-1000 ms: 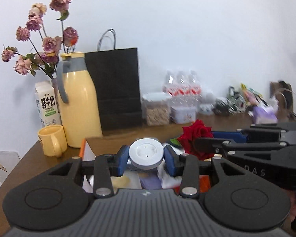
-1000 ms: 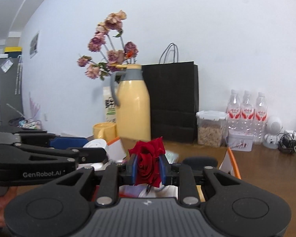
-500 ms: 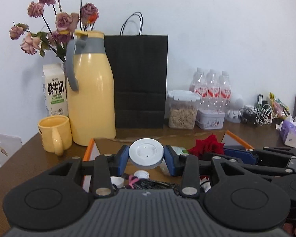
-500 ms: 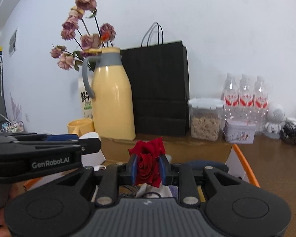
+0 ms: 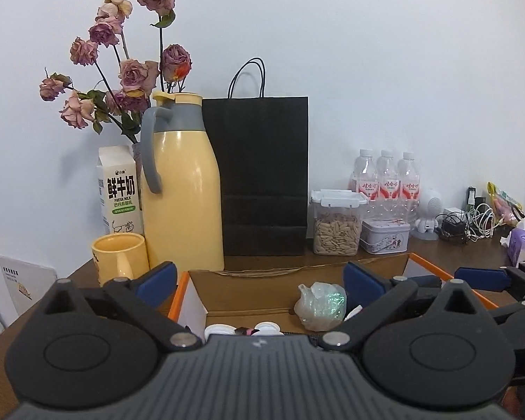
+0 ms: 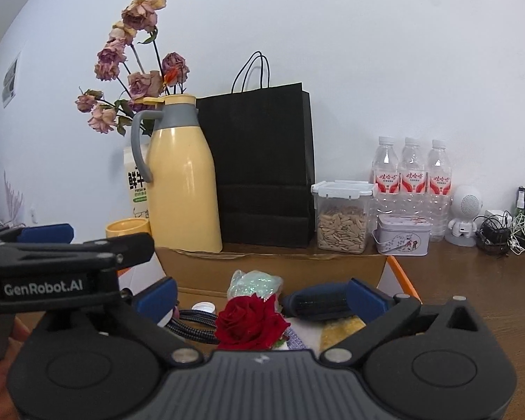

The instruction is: Organize objects

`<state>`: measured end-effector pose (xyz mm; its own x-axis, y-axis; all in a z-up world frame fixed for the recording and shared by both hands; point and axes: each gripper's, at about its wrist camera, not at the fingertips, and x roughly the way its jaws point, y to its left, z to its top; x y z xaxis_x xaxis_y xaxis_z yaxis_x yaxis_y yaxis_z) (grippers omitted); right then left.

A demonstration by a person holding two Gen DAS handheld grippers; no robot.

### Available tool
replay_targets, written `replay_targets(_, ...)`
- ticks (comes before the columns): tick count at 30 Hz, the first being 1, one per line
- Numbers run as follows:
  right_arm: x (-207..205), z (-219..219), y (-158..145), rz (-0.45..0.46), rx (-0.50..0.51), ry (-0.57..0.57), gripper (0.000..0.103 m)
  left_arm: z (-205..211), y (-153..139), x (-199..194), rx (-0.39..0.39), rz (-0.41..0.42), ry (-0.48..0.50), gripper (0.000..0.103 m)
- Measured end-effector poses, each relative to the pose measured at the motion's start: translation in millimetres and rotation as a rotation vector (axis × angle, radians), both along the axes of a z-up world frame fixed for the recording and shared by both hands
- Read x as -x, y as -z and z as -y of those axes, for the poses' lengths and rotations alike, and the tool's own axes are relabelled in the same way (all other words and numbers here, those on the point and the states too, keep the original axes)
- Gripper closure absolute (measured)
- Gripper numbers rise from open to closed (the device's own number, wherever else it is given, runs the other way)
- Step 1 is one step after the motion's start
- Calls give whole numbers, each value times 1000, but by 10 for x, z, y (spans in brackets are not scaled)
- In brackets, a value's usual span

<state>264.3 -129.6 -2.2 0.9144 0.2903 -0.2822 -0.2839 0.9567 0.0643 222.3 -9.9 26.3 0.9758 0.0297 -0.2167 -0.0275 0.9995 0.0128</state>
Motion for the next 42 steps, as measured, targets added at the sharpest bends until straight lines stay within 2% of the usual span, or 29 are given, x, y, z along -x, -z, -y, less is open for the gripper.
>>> replay_targets(13,183,46,-136,22,6,8,0,-6,-177,248,32,46,32,0)
replay_targets(19,363,136,-242,-8,0,7,0,-34,-250,447,35,39,47,0)
replay_targets(28,739,283,-189,-55,24,-3,0,-149,-208,730,23,-25,41,0)
replay_targets(42,1063,372,168,-161,65,-12,0,-227,50,1019,8,-139,41,0)
